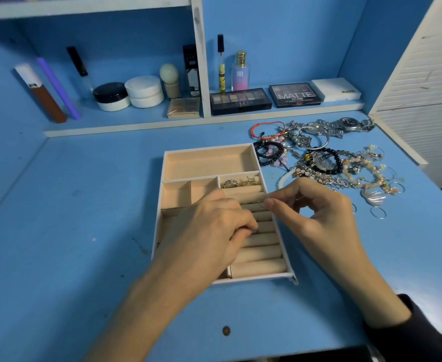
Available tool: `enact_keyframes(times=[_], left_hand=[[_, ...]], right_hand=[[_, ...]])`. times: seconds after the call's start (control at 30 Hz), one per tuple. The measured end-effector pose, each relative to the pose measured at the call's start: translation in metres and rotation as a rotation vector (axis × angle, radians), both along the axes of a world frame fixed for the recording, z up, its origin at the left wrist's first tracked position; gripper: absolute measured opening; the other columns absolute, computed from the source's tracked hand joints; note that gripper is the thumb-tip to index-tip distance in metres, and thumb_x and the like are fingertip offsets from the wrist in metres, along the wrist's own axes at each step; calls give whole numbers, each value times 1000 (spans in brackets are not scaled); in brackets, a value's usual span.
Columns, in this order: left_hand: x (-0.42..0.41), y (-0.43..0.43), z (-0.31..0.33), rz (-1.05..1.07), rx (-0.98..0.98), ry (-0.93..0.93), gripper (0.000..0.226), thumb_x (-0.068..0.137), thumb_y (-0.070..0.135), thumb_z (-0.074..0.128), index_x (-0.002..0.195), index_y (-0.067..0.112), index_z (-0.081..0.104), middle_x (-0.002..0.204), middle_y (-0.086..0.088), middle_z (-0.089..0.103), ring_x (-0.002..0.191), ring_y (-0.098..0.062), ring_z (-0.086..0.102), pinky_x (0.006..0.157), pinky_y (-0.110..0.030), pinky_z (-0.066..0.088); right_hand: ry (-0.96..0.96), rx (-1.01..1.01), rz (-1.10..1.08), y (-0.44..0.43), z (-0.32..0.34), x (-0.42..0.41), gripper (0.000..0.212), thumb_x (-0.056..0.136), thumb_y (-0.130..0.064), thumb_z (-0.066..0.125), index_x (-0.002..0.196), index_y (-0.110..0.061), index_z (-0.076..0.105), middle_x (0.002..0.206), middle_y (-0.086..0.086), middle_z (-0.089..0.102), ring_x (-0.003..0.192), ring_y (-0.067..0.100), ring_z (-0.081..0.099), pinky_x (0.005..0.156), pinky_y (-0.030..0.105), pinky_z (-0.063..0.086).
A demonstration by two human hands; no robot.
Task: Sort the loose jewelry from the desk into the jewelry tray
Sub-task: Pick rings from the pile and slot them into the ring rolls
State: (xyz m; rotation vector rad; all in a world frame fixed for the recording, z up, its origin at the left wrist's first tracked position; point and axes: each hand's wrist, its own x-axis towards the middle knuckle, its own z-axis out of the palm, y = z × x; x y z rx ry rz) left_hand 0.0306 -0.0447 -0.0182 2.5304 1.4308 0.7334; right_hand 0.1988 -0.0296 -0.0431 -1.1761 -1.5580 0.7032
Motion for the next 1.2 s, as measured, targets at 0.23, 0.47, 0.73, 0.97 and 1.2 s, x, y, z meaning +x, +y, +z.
enact_keyframes(times=[0.23, 0.47, 0.73, 0.97, 1.2], left_hand=[[1, 3, -1, -50, 5, 46, 13, 68, 20, 63, 72, 24, 75, 66, 13, 63, 76, -4, 41, 50, -24, 50], [1, 7, 10, -47, -120, 94, 16, 83, 18, 64, 91, 28, 74, 79, 16, 61, 79, -1, 37, 70, -21, 41], [-13, 35, -6, 166, -91, -352, 22, 80, 13, 64, 86, 33, 71, 69, 18, 59, 65, -5, 48, 59, -15, 39], [-17, 40, -14, 199, -127, -552, 20, 77, 22, 59, 89, 31, 71, 71, 14, 64, 62, -4, 50, 60, -16, 41], [-17, 38, -13, 168, -159, -506, 21, 81, 12, 64, 88, 30, 72, 70, 12, 62, 53, 0, 44, 54, -9, 32]], right_hand=[[-1, -7, -4, 0, 0, 0, 4, 72, -22, 69, 69, -20, 68, 64, -8, 64, 61, 14, 55, 57, 22, 44], [-8, 10, 7, -2, 0, 3, 5, 73, -20, 69, 68, -19, 68, 66, -7, 64, 61, 12, 55, 56, 23, 45], [-164, 72, 97, -6, 0, 10, 8, 73, -16, 69, 66, -15, 66, 63, -2, 61, 64, 12, 54, 57, 20, 41], [-442, 169, 123, -9, -2, 14, 7, 74, -16, 69, 69, -16, 66, 66, -4, 55, 67, 1, 44, 60, 10, 34], [-592, 130, 154, -8, 4, 18, 6, 75, -24, 66, 74, -21, 71, 74, -6, 58, 70, 4, 47, 63, 9, 35]])
